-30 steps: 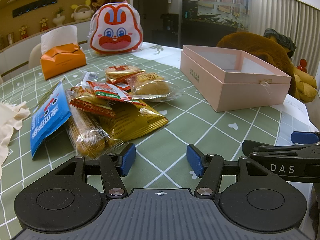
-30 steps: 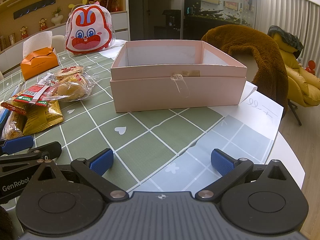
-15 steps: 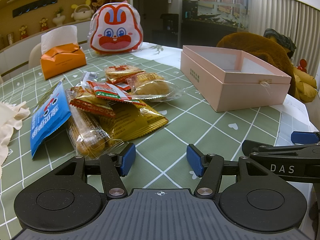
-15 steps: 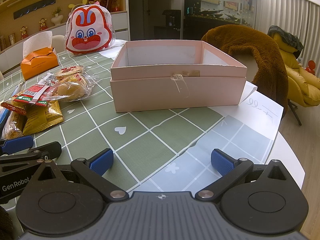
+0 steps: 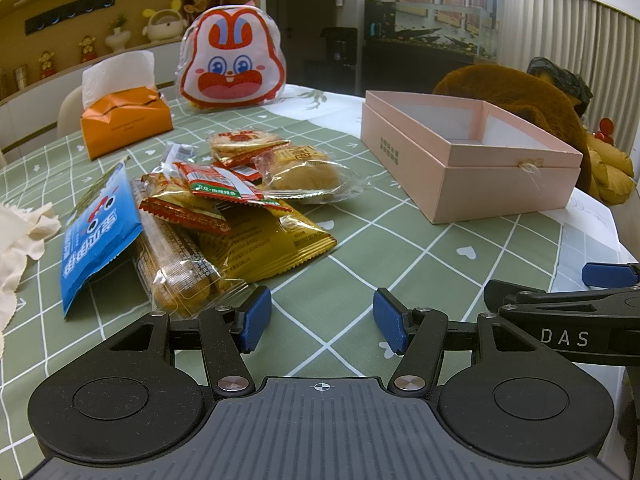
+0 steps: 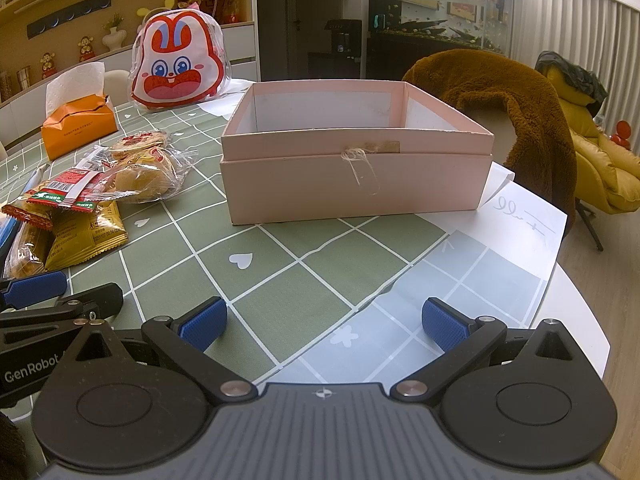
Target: Organize snacks
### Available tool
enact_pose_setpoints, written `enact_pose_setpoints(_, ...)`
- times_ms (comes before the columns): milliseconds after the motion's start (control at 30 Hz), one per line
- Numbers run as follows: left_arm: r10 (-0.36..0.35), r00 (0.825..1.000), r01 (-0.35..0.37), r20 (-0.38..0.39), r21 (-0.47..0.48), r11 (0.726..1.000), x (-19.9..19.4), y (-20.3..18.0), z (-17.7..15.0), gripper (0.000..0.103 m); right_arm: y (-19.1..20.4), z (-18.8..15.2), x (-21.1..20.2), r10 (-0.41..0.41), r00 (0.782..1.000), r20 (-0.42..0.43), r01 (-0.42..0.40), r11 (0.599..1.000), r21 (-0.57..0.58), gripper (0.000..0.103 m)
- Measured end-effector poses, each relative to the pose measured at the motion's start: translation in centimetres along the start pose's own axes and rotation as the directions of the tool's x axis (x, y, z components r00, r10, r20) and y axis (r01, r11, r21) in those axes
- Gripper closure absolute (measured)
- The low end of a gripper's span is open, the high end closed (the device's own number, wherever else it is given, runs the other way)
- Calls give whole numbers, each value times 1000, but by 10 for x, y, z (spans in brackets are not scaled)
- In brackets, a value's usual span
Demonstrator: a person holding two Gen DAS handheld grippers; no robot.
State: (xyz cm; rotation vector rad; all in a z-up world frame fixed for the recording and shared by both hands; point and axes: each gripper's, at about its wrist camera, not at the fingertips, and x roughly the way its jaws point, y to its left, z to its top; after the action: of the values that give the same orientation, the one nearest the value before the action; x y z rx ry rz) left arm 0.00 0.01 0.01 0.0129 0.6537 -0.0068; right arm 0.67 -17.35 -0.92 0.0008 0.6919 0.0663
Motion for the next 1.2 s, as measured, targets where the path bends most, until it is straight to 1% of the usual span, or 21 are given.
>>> enact_pose_setpoints(833, 1, 1000, -1, 0, 2, 1000, 0, 0, 0, 39, -1, -1, 0, 2, 1000, -3, -2, 1000, -4, 0)
enact_pose_setpoints(900, -4, 1000, 4, -1, -5, 1000, -2, 1, 0, 41, -3, 2, 1, 17, 999, -32, -18, 1000, -13, 0)
enact_pose_setpoints(967, -5, 1000, 5, -21, 7, 1000, -1, 0, 2, 41, -5, 9, 5, 38, 995, -93, -41, 999, -28, 0)
enact_pose_setpoints(1000, -13, 999, 13, -45, 7, 1000, -2, 0, 5, 41, -7, 12, 4, 46, 991, -128, -52, 998, -40, 0)
enact_pose_setpoints(1033, -23, 998, 23, -66, 0, 1000, -3, 1, 8, 41, -7, 19, 5, 61, 982, -179, -72, 996, -57, 0)
enact_pose_setpoints(1100, -67, 991, 62, -112, -49, 997, -6, 7, 14, 43, -5, 25, 8, 80, 967, -244, -104, 991, -86, 0)
enact_pose_setpoints(1133, -103, 985, 90, -139, -95, 991, -6, 13, 19, 44, -7, 28, 9, 88, 960, -267, -115, 989, -88, 0)
enact_pose_setpoints(1200, -156, 973, 128, -168, -164, 978, -7, 20, 27, 49, -5, 30, 9, 79, 954, -288, -110, 989, -94, 0)
